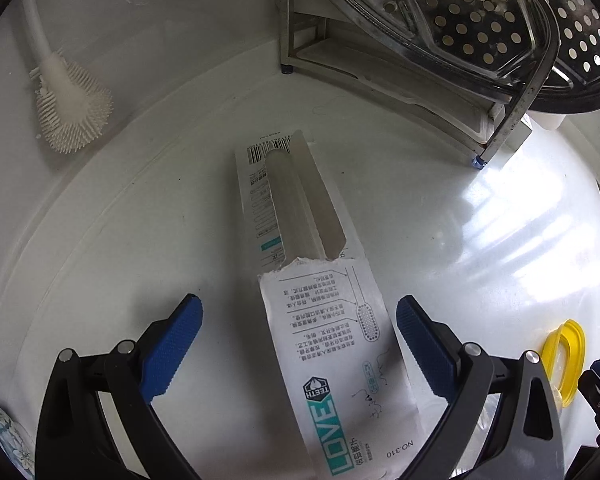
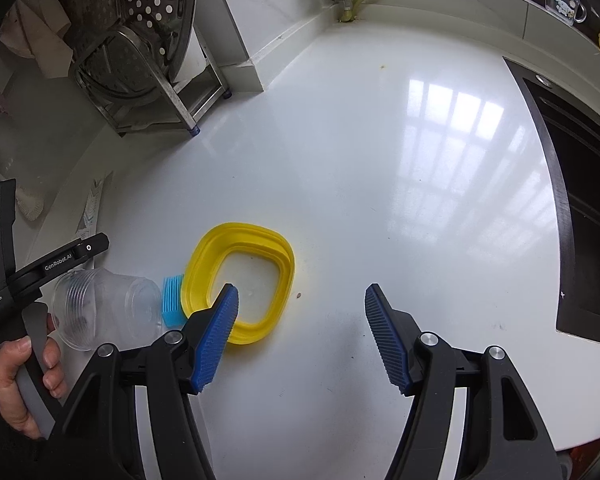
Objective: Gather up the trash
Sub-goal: 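Grasp the LOVE toothbrush box with the left tool while the right tool grasps the yellow lid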
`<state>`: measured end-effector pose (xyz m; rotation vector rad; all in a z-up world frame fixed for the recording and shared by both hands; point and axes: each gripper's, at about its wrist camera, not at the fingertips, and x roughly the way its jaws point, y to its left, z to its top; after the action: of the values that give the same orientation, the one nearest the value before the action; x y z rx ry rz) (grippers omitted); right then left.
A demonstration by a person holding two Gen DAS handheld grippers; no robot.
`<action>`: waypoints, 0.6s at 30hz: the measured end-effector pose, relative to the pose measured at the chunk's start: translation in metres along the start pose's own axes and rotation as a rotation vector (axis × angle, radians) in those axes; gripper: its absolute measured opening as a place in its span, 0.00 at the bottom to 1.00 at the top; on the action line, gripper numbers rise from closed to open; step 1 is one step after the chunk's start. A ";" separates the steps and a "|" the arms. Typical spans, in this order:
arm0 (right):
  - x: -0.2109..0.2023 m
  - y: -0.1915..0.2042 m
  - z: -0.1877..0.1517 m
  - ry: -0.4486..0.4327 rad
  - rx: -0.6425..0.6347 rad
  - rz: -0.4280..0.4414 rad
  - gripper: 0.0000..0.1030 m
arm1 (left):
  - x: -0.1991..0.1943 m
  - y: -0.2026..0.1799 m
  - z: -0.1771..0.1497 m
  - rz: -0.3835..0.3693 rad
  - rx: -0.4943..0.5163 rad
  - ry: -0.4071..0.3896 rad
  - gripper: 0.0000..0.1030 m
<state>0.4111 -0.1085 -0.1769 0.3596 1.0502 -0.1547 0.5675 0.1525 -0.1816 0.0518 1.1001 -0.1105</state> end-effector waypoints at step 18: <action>0.009 0.013 -0.008 0.018 -0.085 -0.041 0.06 | -0.008 -0.004 -0.007 0.009 0.048 -0.067 0.66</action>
<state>0.4131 -0.0928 -0.1856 0.2633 1.0792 -0.1430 0.5571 0.1496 -0.1772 0.0952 1.0302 -0.1297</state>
